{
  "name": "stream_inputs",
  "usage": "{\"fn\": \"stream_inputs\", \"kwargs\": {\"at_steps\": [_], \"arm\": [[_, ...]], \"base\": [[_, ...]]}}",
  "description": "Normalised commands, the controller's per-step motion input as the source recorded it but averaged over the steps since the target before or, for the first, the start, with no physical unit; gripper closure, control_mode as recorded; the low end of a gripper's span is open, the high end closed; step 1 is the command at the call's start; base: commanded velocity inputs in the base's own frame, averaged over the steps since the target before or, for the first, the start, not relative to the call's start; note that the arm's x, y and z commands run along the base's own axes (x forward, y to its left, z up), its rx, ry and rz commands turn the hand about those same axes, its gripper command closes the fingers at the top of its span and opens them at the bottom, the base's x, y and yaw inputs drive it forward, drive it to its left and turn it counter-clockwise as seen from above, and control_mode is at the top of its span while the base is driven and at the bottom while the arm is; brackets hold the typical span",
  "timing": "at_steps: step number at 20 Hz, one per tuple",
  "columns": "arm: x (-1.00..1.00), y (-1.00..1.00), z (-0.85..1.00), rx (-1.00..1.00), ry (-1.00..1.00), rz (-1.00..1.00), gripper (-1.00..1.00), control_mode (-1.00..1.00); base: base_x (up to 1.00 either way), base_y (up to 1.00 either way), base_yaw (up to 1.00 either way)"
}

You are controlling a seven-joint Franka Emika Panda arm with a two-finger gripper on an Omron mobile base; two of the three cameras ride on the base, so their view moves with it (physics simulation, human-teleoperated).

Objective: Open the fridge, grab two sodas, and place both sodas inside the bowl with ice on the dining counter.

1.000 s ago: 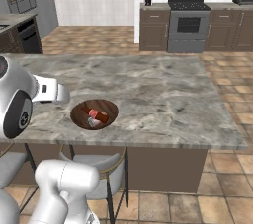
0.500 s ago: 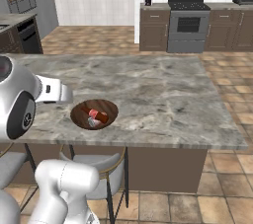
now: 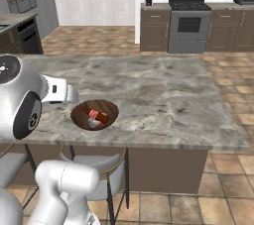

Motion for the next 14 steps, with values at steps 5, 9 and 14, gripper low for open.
{"fn": "stream_inputs", "kwargs": {"at_steps": [5,9,14], "arm": [[0.22,-0.1,-0.03,0.0,0.03,0.0,-1.0,-1.0],[0.26,-0.06,-0.08,0.0,0.04,0.0,-1.0,-1.0],[0.29,-0.04,-0.17,0.0,0.05,0.0,-1.0,-1.0]], "base": [[0.0,0.0,0.0],[0.0,0.0,0.0],[0.0,0.0,0.0]]}}
